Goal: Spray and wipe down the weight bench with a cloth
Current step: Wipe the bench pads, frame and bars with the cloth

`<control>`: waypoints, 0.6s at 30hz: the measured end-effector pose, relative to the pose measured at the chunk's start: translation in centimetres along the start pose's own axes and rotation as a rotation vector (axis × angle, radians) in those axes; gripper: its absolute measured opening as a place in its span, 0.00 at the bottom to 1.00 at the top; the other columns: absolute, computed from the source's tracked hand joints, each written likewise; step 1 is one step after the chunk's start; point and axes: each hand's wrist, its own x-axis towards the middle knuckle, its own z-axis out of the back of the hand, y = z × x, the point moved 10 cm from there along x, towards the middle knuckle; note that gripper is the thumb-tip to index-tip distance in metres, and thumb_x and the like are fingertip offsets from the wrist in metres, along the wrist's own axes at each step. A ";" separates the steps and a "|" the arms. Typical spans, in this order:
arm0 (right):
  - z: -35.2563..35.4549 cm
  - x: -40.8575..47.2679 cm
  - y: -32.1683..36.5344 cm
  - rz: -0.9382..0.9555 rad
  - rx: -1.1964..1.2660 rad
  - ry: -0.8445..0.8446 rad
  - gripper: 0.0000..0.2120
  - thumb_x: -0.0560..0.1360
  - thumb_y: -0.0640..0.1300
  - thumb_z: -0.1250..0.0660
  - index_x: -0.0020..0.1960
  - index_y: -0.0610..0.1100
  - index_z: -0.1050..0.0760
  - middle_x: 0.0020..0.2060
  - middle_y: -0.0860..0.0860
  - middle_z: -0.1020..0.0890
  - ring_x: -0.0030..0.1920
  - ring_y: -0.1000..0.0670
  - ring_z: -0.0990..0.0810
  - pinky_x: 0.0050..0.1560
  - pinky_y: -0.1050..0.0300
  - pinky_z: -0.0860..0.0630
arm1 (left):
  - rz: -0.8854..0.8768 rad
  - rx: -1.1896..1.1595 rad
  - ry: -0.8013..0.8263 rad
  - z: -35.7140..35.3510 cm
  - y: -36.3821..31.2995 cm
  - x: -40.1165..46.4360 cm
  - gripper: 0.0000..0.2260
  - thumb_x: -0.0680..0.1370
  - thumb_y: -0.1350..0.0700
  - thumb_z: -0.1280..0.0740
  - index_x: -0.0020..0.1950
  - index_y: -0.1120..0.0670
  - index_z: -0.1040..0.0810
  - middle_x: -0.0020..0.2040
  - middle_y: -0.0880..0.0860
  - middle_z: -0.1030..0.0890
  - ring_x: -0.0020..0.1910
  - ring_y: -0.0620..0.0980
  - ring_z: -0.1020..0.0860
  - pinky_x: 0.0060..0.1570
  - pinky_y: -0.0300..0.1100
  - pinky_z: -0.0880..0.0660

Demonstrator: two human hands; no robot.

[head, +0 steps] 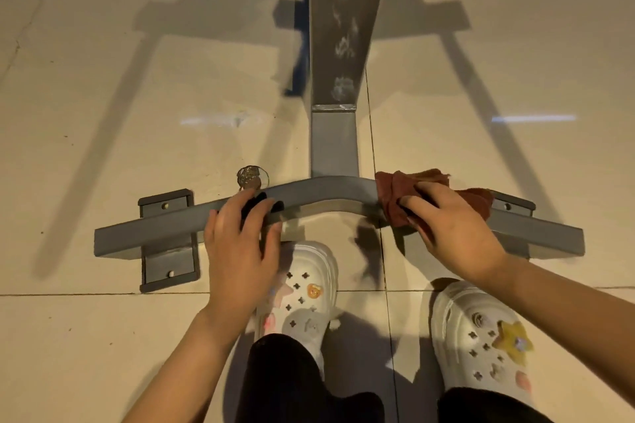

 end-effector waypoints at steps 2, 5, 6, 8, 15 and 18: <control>-0.3 1.4 1.0 -0.043 0.081 0.000 0.15 0.68 0.32 0.26 0.55 0.38 0.21 0.50 0.37 0.20 0.48 0.34 0.21 0.48 0.45 0.23 | 0.010 -0.019 0.012 0.6 0.6 -0.3 0.16 0.77 0.54 0.37 0.63 0.56 0.22 0.66 0.55 0.27 0.65 0.51 0.32 0.63 0.64 0.33; -0.9 5.4 5.3 -0.091 0.334 0.017 0.11 0.75 0.34 0.32 0.57 0.39 0.22 0.51 0.40 0.20 0.52 0.40 0.22 0.54 0.49 0.24 | -0.021 -0.065 0.032 1.0 0.9 -0.6 0.16 0.77 0.51 0.40 0.61 0.55 0.21 0.65 0.52 0.28 0.65 0.50 0.32 0.65 0.62 0.33; -1.4 6.8 7.7 -0.038 0.281 0.059 0.14 0.76 0.36 0.34 0.62 0.41 0.24 0.57 0.41 0.21 0.58 0.40 0.24 0.60 0.49 0.27 | -0.035 -0.076 0.045 0.9 0.9 -0.6 0.17 0.78 0.51 0.40 0.61 0.55 0.21 0.64 0.52 0.28 0.64 0.50 0.31 0.65 0.61 0.33; -3.8 8.7 11.8 0.041 0.093 0.287 0.23 0.78 0.39 0.37 0.72 0.47 0.34 0.70 0.44 0.31 0.70 0.41 0.35 0.72 0.43 0.39 | -0.060 -0.094 0.056 0.8 0.5 -0.5 0.17 0.78 0.50 0.40 0.61 0.55 0.21 0.64 0.52 0.27 0.63 0.51 0.30 0.66 0.54 0.34; -2.7 7.8 10.8 0.157 -0.004 0.193 0.21 0.75 0.37 0.31 0.66 0.45 0.29 0.60 0.45 0.25 0.58 0.44 0.25 0.58 0.50 0.25 | 0.057 -0.275 0.062 -0.2 -1.5 0.7 0.18 0.77 0.49 0.41 0.61 0.56 0.21 0.62 0.52 0.24 0.65 0.47 0.31 0.65 0.30 0.43; -1.4 4.8 4.6 -0.019 0.031 0.126 0.19 0.71 0.36 0.28 0.61 0.43 0.24 0.53 0.42 0.21 0.51 0.41 0.22 0.47 0.49 0.23 | 0.032 -0.282 0.100 -0.8 -2.2 0.8 0.15 0.78 0.50 0.40 0.58 0.54 0.21 0.58 0.49 0.22 0.60 0.47 0.27 0.59 0.32 0.37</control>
